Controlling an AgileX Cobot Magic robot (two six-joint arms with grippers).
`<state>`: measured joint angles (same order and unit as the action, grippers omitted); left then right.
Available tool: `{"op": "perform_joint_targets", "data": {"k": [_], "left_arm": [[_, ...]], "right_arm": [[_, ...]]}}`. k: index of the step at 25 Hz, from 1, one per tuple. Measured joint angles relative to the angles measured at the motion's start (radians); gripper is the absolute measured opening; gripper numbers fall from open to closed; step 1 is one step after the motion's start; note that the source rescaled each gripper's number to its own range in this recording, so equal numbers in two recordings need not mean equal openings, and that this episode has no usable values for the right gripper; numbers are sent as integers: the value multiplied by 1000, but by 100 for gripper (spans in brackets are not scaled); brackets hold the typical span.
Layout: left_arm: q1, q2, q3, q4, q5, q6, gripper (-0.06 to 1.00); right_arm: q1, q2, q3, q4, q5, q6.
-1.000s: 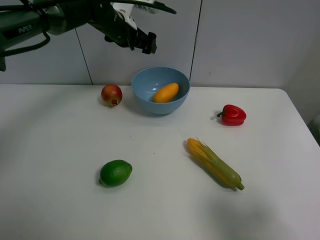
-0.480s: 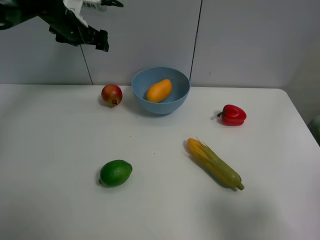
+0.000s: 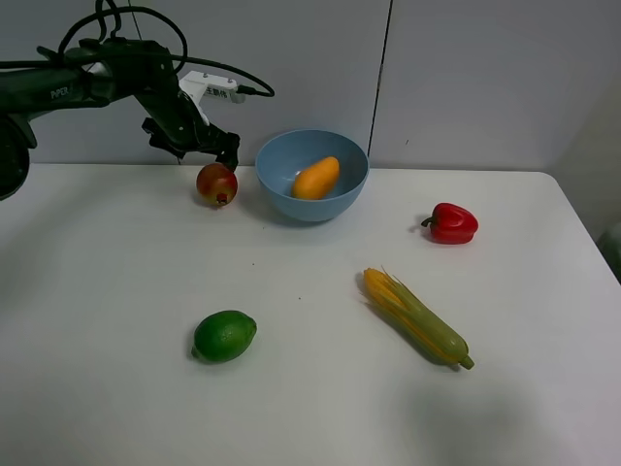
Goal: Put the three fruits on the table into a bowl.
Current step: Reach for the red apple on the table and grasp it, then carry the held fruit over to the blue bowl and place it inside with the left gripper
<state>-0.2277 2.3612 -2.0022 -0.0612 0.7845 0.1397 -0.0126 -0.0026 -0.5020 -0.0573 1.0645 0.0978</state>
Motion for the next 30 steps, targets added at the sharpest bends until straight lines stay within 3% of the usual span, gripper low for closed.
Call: {"op": "perform_joint_targets", "data": {"k": [11, 20, 21, 23, 24, 25, 30], "left_arm": [[-18, 68, 0, -3, 20, 0, 98], [-18, 90, 0, -2, -42, 0, 98], [-18, 97, 0, -2, -41, 0, 95], [-18, 109, 0, -2, -31, 0, 74], [-18, 117, 0, -2, -25, -1, 57], [-18, 122, 0, -2, -21, -2, 25], [-18, 116, 0, 17, -1, -17, 26]], "right_arm": [[0, 0, 0, 0, 0, 0], [0, 0, 0, 0, 0, 0], [0, 0, 0, 0, 0, 0], [0, 0, 0, 0, 0, 0], [0, 0, 0, 0, 0, 0], [0, 0, 0, 0, 0, 0], [0, 0, 0, 0, 0, 0]]}}
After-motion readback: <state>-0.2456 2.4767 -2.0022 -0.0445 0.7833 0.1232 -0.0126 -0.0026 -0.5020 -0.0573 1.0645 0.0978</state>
